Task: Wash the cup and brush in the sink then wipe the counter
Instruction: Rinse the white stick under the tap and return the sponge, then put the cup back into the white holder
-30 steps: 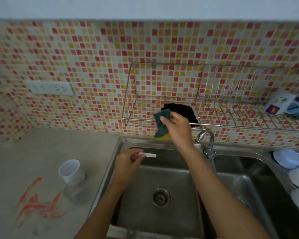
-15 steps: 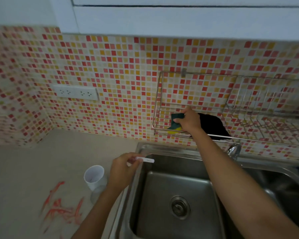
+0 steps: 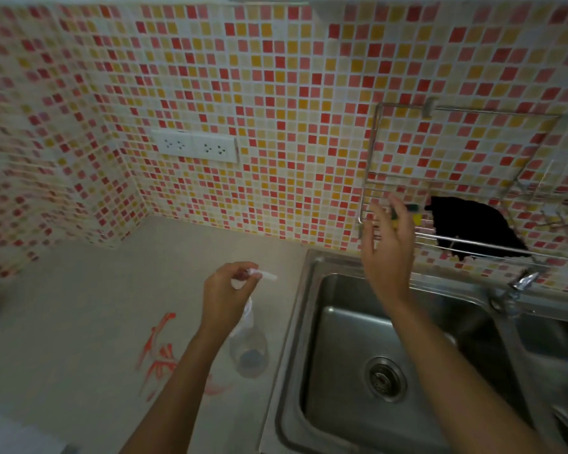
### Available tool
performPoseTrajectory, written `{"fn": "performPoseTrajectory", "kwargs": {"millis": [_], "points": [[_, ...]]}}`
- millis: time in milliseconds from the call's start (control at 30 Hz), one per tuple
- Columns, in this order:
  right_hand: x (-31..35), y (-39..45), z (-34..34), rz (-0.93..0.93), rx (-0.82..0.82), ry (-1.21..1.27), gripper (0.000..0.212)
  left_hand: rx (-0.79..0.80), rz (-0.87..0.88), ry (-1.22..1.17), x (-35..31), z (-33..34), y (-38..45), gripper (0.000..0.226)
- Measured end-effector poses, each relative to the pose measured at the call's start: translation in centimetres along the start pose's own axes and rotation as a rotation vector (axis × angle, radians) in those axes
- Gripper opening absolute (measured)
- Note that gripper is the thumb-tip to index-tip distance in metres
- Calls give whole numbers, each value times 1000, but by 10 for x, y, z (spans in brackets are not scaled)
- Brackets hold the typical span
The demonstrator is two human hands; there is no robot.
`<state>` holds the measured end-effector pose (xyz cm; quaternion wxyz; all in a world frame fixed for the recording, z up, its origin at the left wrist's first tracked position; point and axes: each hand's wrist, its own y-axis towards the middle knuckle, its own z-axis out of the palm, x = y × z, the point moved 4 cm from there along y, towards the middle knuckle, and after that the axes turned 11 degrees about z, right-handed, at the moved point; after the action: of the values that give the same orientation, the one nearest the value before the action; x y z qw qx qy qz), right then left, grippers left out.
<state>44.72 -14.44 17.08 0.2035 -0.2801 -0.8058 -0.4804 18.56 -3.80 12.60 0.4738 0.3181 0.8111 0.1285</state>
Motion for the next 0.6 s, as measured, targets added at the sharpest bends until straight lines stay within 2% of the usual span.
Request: {"fn": "performPoseTrajectory", "kwargs": {"millis": [67, 133, 267, 367, 533, 600], "points": [[15, -41, 19, -15, 52, 115, 32, -17, -47, 36, 22, -16, 0, 13], [25, -79, 46, 14, 195, 176, 32, 2, -76, 69, 42, -27, -1, 13], [38, -130, 112, 166, 745, 183, 41, 111, -93, 110, 72, -30, -6, 11], [51, -146, 144, 255, 1031, 136, 51, 245, -101, 138, 90, -21, -11, 12], [55, -155, 171, 277, 1178, 50, 58, 395, -113, 138, 116, -5, -15, 11], [52, -156, 176, 290, 1182, 44, 55, 447, -111, 151, 122, 1, -14, 23]]}}
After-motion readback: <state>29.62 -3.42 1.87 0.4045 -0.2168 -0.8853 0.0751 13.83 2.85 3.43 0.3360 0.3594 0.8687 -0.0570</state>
